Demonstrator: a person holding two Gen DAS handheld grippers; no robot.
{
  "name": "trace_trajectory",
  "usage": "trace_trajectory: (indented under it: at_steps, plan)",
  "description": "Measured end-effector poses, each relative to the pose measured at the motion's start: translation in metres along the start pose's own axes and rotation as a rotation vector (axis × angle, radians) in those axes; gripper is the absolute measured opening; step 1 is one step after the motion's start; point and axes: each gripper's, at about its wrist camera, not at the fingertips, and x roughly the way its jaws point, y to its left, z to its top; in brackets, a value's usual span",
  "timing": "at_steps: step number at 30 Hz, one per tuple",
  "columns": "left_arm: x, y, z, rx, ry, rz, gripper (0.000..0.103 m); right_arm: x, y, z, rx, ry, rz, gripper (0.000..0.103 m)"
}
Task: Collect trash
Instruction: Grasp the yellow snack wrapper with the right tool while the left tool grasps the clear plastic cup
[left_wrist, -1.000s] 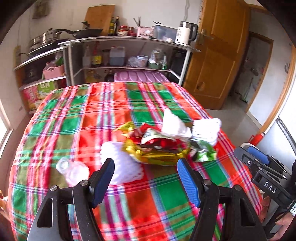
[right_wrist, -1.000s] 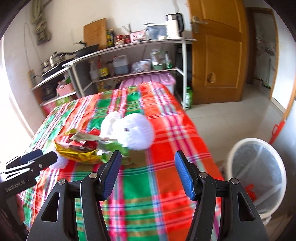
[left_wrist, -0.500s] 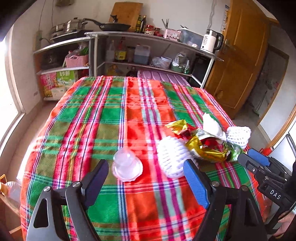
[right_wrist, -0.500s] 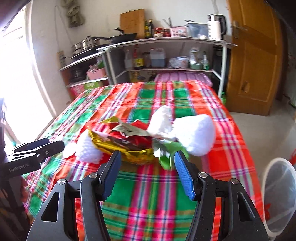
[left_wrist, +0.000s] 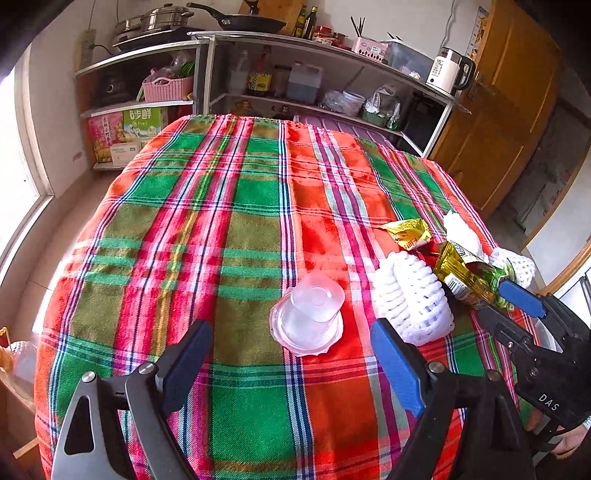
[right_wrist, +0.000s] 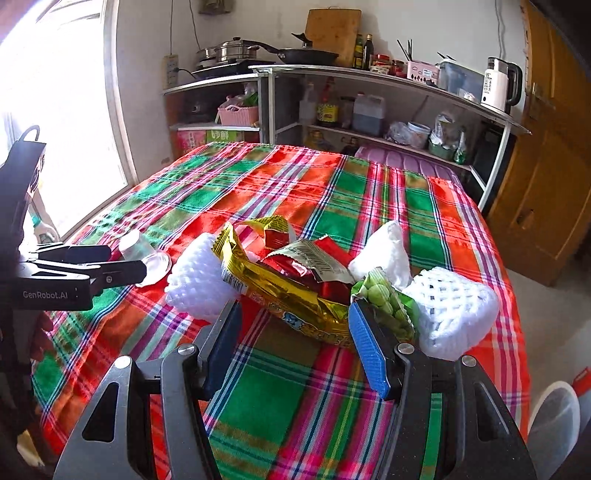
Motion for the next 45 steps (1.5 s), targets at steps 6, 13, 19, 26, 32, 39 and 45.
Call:
trace_trajectory:
  at_steps: [6,13,19,26,32,39,45]
  plan:
    - [0.009,-0.001,0.004,0.013,0.001,0.026,0.087,0.006,-0.005,0.004,-0.011,0.001,-0.014,0.060]
    - [0.014,0.001,0.008,0.009,0.002,0.031,0.087,0.028,-0.006,0.007,-0.037,0.058,0.015,0.060]
    - [0.018,0.001,0.006,0.012,0.009,0.033,0.087,0.027,-0.007,0.006,-0.030,0.054,0.017,0.060]
    - [0.017,0.001,0.006,0.013,-0.001,0.024,0.073,0.028,-0.006,0.001,0.002,0.070,0.034,0.044]
    - [0.017,-0.001,0.006,0.028,-0.006,0.035,0.048,0.022,-0.003,-0.001,-0.001,0.059,0.039,0.033]
    - [0.014,-0.004,0.005,0.039,-0.018,0.024,0.040,0.013,-0.003,-0.003,0.015,0.040,0.053,0.028]
    - [0.006,-0.007,0.003,0.052,-0.040,0.013,0.040,0.006,-0.003,-0.003,0.036,0.024,0.077,0.025]
